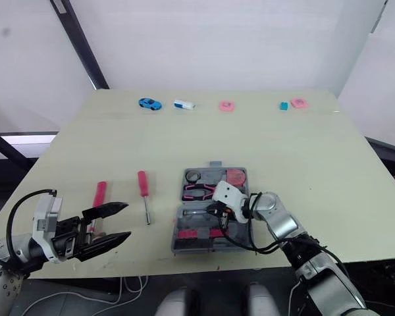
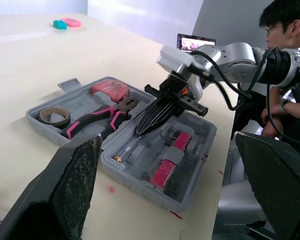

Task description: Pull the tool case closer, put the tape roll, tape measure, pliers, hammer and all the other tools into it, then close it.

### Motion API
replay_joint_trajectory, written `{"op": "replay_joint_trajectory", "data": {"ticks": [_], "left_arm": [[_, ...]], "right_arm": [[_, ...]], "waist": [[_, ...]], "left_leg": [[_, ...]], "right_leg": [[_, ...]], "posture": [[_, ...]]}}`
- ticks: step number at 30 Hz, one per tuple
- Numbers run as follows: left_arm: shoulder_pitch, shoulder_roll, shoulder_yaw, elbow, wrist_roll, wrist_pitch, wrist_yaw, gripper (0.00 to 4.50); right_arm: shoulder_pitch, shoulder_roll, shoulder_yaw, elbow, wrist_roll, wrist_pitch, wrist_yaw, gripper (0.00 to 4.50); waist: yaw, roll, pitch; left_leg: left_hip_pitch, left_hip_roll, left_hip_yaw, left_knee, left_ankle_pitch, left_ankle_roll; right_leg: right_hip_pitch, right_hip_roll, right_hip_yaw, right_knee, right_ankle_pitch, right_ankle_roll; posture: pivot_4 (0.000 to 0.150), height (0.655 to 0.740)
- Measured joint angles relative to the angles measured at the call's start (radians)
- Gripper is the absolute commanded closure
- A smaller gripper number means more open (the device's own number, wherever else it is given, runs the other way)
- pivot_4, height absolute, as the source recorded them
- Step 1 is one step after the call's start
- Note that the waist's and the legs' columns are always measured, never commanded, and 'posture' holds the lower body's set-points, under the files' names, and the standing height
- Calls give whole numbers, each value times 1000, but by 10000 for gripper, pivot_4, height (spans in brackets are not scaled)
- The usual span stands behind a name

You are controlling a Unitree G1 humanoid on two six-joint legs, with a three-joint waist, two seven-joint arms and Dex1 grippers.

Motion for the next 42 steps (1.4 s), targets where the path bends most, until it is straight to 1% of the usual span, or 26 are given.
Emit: {"op": "replay_joint_trajectory", "data": {"ticks": [6, 10, 12, 13, 14, 15, 16, 17, 19, 21, 22, 23, 24, 25, 26, 27, 29, 30, 31, 32, 34, 37, 38, 42], "left_arm": [[6, -15, -1, 0, 12, -1, 6, 0], [23, -41, -1, 0, 12, -2, 24, 0], [36, -83, 8, -6, 12, -4, 79, 0], [47, -104, 10, -6, 14, -5, 112, 0], [52, -115, 11, -7, 18, -5, 139, 0], [53, -121, 11, -9, 22, -5, 154, 0], [61, -134, 17, -15, 39, 0, 234, 0], [62, -135, 18, -16, 40, 1, 239, 0], [70, -147, 22, -54, 53, 22, 332, 0], [71, -151, 23, -64, 53, 29, 352, 0], [68, -182, 22, -92, 52, 36, 404, 0], [72, -193, 20, -103, 52, 40, 423, 0], [73, -203, 14, -112, 54, 47, 450, 0], [75, -225, 7, -126, 63, 50, 493, 0], [76, -225, 6, -126, 63, 50, 495, 0], [79, -234, 1, -126, 71, 50, 516, 0], [83, -252, -4, -130, 86, 49, 555, 0], [93, -260, -7, -132, 94, 48, 567, 0], [100, -265, -8, -132, 97, 48, 573, 0], [113, -273, -13, -132, 110, 43, 582, 0], [142, -284, -16, -131, 120, 27, 592, 0], [218, -312, -7, -131, 131, 4, 599, 0], [226, -314, -5, -131, 131, 3, 599, 0], [284, -321, 4, -130, 134, -20, 598, 0]], "right_arm": [[-18, 22, 12, 21, -18, 30, 4, 44612], [14, 38, -36, 13, 5, 25, -3, 44612], [80, 31, -85, -35, 52, 10, 3, 44612], [113, 24, -109, -67, 79, 5, 8, 44612], [130, 18, -126, -90, 98, 3, 12, 44612], [140, 15, -136, -108, 108, 2, 14, 44612], [179, -4, -192, -202, 165, -9, 22, 44612], [181, -5, -197, -210, 170, -11, 22, 44612], [226, -47, -278, -324, 246, -1, 25, 44612], [238, -60, -297, -339, 261, 6, 26, 44612], [279, -101, -339, -376, 293, 19, 28, 38836], [294, -124, -363, -381, 300, 26, 26, 36492], [313, -147, -395, -386, 306, 28, 17, 30887], [352, -189, -437, -400, 313, 25, 15, 26472], [354, -191, -440, -400, 313, 25, 15, 23755], [376, -212, -462, -406, 315, 20, 15, 18111], [445, -252, -501, -426, 332, 5, 22, 10440], [482, -271, -520, -435, 338, 3, 26, 4487], [501, -281, -531, -440, 339, 3, 30, 1088], [543, -306, -552, -453, 345, 0, 38, 436], [602, -336, -594, -474, 358, -2, 42, 436], [734, -385, -682, -535, 382, -4, 50, 436], [744, -388, -690, -536, 383, -4, 51, 436], [866, -403, -763, -588, 422, 1, 64, 436]], "waist": [[-1, -3, -8], [0, -3, -8], [2, -2, -7], [5, -2, -6], [5, -2, -6], [6, -2, -6], [7, -2, -6], [8, -2, -6], [8, -2, -6], [9, -3, -6], [15, -2, -6], [17, -2, -6], [22, -2, -6], [27, -2, -6], [27, -2, -6], [27, -2, -6], [28, -2, -6], [29, -2, -6], [28, -2, -6], [29, -2, -6], [27, -2, -6], [28, -3, -6], [28, -3, -6], [29, -3, -6]], "left_leg": [[4, 1, 1, 0, 0, 0], [4, 1, 1, 0, 0, 0], [3, 0, 1, 0, 0, 0], [-1, 0, 0, 0, 0, 0], [-1, 0, 0, 0, 0, 0], [-1, -1, 0, 0, 0, 0], [-1, -1, 0, 0, 0, 0], [-1, -1, 0, 0, 0, 0], [-1, 0, 0, 0, 0, 0], [-1, -1, 0, 0, 0, 0], [-1, -1, 0, 0, 0, 0], [-1, -1, 0, 0, 0, 0], [-1, -1, 1, 0, 0, 0], [-1, -2, 1, 0, 0, 0], [-1, -2, 1, 0, 0, 0], [-1, -1, 1, 0, 0, 0], [0, -1, 0, 0, 0, 0], [0, -1, 0, 0, 0, 0], [-1, -1, 0, 0, 0, 0], [-1, -1, 0, 0, 0, 0], [0, -1, 1, 0, 0, 0], [0, -1, 0, 0, 0, 0], [0, -1, 0, 0, 0, 0], [0, -1, -1, 0, 0, 0]], "right_leg": [[3, 0, 0, 0, -2, -3], [4, 0, 0, 0, -2, -3], [3, -1, 0, 0, -2, -3], [0, -1, 0, -1, -1, -2], [0, -2, 0, -1, 0, 1], [0, -2, 0, -1, 0, 1], [0, -1, 0, -1, 0, 1], [0, -1, 0, -1, 0, 1], [0, -1, 0, -1, 0, 1], [0, -1, 0, -1, 0, 1], [1, -2, 0, -1, 0, 1], [1, -2, 1, -1, 0, 1], [1, -2, 1, -2, 0, 1], [1, -2, 1, -2, 0, 1], [1, -2, 1, -2, 0, 1], [1, -1, 1, -1, 0, 1], [1, 0, 1, -1, 0, 0], [1, 0, 1, -1, 0, 0], [1, 0, 1, -1, 0, 0], [1, 0, 1, -1, 0, 0], [1, -1, 2, -2, -2, -2], [1, -1, 1, -2, -2, -2], [1, -1, 1, -2, -3, -1], [1, -1, 1, -2, -5, 2]], "posture": [[1500, 7400], [1500, 7400], [1500, 7400], [1500, 7400], [1500, 7400], [1500, 7400], [1500, 7400], [1500, 7400], [1500, 7400], [1500, 7400], [1500, 7400], [1500, 7400], [1500, 7400], [1500, 7400], [1500, 7400], [1500, 7400], [1500, 7400], [1500, 7400], [1500, 7400], [1500, 7400], [1500, 7400], [1500, 7400], [1500, 7400], [1500, 7400]]}}
